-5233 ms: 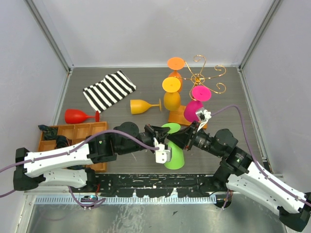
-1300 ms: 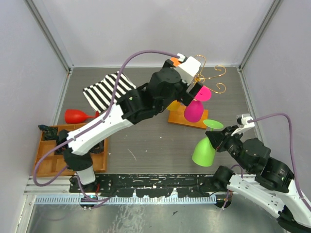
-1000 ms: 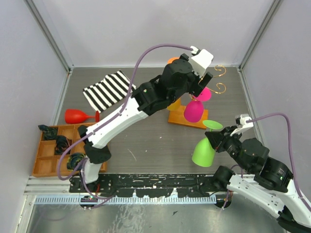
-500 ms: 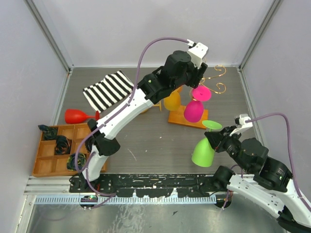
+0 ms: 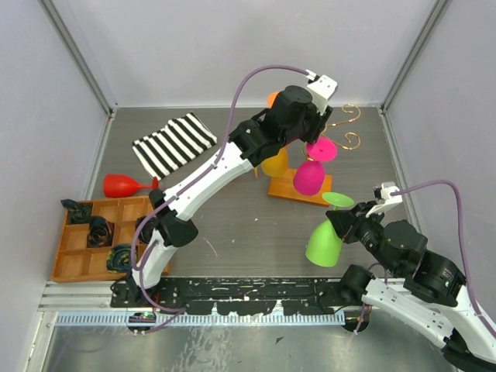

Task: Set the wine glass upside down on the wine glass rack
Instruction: Adjust the wine rack at the center of the board.

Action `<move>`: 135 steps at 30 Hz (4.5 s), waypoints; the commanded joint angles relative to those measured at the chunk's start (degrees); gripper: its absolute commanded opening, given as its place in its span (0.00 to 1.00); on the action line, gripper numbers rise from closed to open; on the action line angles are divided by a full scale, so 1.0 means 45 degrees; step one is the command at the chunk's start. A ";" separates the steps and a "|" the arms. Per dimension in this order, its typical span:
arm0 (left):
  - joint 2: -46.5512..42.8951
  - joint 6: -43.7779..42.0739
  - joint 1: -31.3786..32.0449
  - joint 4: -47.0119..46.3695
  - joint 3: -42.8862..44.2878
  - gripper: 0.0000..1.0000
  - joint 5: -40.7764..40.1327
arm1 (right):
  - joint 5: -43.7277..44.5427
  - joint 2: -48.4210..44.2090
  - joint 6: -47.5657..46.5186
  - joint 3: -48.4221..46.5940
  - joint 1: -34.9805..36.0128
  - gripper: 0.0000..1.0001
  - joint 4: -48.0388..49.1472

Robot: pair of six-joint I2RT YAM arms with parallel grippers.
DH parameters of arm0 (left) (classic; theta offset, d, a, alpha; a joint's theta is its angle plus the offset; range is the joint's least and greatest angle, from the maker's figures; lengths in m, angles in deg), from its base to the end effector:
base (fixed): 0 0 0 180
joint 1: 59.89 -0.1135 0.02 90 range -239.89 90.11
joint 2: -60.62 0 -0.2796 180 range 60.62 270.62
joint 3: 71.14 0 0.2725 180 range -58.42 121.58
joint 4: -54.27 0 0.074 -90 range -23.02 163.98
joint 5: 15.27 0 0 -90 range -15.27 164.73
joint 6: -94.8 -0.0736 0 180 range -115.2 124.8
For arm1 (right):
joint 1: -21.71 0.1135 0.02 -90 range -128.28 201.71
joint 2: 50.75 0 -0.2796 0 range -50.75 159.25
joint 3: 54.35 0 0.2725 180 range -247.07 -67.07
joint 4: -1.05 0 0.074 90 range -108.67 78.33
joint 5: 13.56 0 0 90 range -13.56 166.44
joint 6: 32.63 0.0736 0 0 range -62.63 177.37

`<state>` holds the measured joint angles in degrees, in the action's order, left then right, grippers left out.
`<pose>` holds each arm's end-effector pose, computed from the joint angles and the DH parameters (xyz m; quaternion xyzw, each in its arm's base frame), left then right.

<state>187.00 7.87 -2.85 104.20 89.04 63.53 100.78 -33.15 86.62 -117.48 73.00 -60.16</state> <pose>0.3127 -0.4560 0.4496 0.3087 0.7355 -0.2320 0.5567 0.0738 0.0436 0.3544 -0.0239 0.7890 0.2535 0.5591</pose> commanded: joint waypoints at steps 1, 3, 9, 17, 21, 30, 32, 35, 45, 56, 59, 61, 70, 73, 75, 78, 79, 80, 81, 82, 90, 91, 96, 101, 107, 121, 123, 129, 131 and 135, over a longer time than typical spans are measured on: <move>0.0202 -0.0188 -0.0075 -0.0279 0.0540 0.45 -0.0014 | 0.0120 -0.0208 0.0129 -0.0019 0.0043 0.01 0.0649; 0.0253 -0.0259 -0.0088 -0.0300 0.0557 0.44 -0.0077 | 0.0129 -0.0226 0.0132 -0.0014 0.0057 0.01 0.0650; 0.0415 -0.0253 -0.0174 -0.0453 0.0600 0.30 -0.0231 | 0.0164 -0.0230 0.0119 -0.0006 0.0055 0.01 0.0639; 0.0469 -0.0281 -0.0201 -0.0463 0.0584 0.25 0.0056 | 0.0191 -0.0274 0.0134 0.0002 0.0048 0.01 0.0638; 0.0321 -0.0345 -0.0296 -0.0360 0.0397 0.00 0.0899 | 0.0185 -0.0297 0.0125 0.0009 0.0053 0.01 0.0654; -0.0665 -0.1197 -0.0436 -0.0249 -0.0341 0.00 0.1505 | 0.0197 -0.0345 0.0153 0.0010 0.0050 0.01 0.0639; -0.0808 -0.1327 -0.0495 -0.0057 -0.0330 0.00 0.1471 | 0.0198 -0.0320 0.0146 0.0026 0.0049 0.01 0.0657; -0.1053 -0.1457 -0.0589 0.0203 -0.0337 0.00 0.1349 | 0.0198 -0.0302 0.0130 0.0019 0.0048 0.01 0.0674; -0.1489 -0.1600 -0.0891 0.0758 -0.0336 0.00 0.1141 | 0.0199 -0.0260 0.0139 0.0029 0.0043 0.01 0.0680; -0.1239 -0.1456 -0.0893 0.0906 0.0095 0.00 0.1364 | 0.0182 -0.0232 0.0150 0.0024 0.0047 0.01 0.0678; -0.1120 -0.1269 -0.0897 0.0983 0.0060 0.00 0.1617 | 0.0179 -0.0240 0.0168 0.0024 0.0038 0.01 0.0683; -0.1068 -0.1050 -0.0897 0.0998 0.0006 0.00 0.1866 | 0.0187 -0.0252 0.0144 0.0030 0.0049 0.01 0.0678; -0.0698 -0.0757 -0.0610 0.0956 -0.0070 0.00 0.1925 | 0.0197 -0.0241 0.0155 0.0038 0.0048 0.01 0.0679; -0.0554 -0.0818 -0.0395 0.0930 -0.0041 0.00 0.1240 | 0.0215 -0.0260 0.0156 0.0046 0.0041 0.01 0.0681; -0.0449 -0.0776 -0.0249 0.0930 0.0053 0.00 0.0721 | 0.0216 -0.0276 0.0148 0.0036 0.0043 0.01 0.0681; -0.0240 -0.0660 0.0030 0.0896 0.0155 0.00 -0.0274 | 0.0235 -0.0276 0.0142 0.0040 0.0049 0.01 0.0678; -0.0177 -0.0616 0.0098 0.0882 0.0187 0.00 -0.0581 | 0.0236 -0.0269 0.0147 0.0050 0.0043 0.01 0.0689; -0.0113 -0.0574 0.0172 0.0851 0.0199 0.00 -0.0822 | 0.0236 -0.0261 0.0148 0.0036 0.0048 0.01 0.0682; -0.0045 -0.0518 0.0240 0.0793 0.0229 0.00 -0.1006 | 0.0231 -0.0248 0.0150 0.0046 0.0051 0.01 0.0688; 0.0004 -0.0491 0.0331 0.0722 0.0228 0.00 -0.1156 | 0.0221 -0.0276 0.0136 0.0035 0.0053 0.01 0.0694; 0.0703 -0.0362 0.0614 0.0362 0.1149 0.00 -0.1771 | 0.0237 -0.0376 0.0151 0.0042 0.0048 0.01 0.0678; 0.0752 -0.0351 0.0625 0.0307 0.1164 0.01 -0.1801 | 0.0226 -0.0382 0.0153 0.0032 0.0038 0.01 0.0663; 0.0926 -0.0384 0.0624 0.0060 0.1158 0.03 -0.1989 | 0.0236 -0.0436 0.0152 0.0049 0.0048 0.01 0.0639; 0.1033 -0.0365 0.0614 -0.0063 0.1159 0.10 -0.1980 | 0.0256 -0.0472 0.0143 0.0034 0.0048 0.01 0.0642; 0.1137 -0.0275 0.0617 -0.0080 0.1140 0.20 -0.1971 | 0.0256 -0.0510 0.0127 0.0038 0.0048 0.01 0.0630; 0.1216 -0.0253 0.0614 -0.0134 0.0955 0.22 -0.2013 | 0.0275 -0.0614 0.0149 0.0041 0.0048 0.01 0.0581; 0.1203 -0.0272 0.0595 -0.0171 0.0933 0.15 -0.2026 | 0.0294 -0.0631 0.0156 0.0039 0.0048 0.01 0.0581; 0.1037 -0.0448 0.0600 -0.0239 0.0885 0.00 -0.2005 | 0.0314 -0.0621 0.0153 0.0048 0.0043 0.01 0.0580; 0.0932 -0.0579 0.0593 -0.0255 0.0807 0.00 -0.1941 | 0.0314 -0.0613 0.0153 0.0046 0.0049 0.01 0.0594; 0.0608 -0.0873 0.0603 -0.0278 0.0678 0.00 -0.1712 | 0.0314 -0.0581 0.0147 0.0046 0.0048 0.01 0.0600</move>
<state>191.37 5.92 -0.21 103.54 92.71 54.68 101.02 -35.16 86.65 -116.98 73.00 -60.19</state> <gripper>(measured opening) 0.060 0.178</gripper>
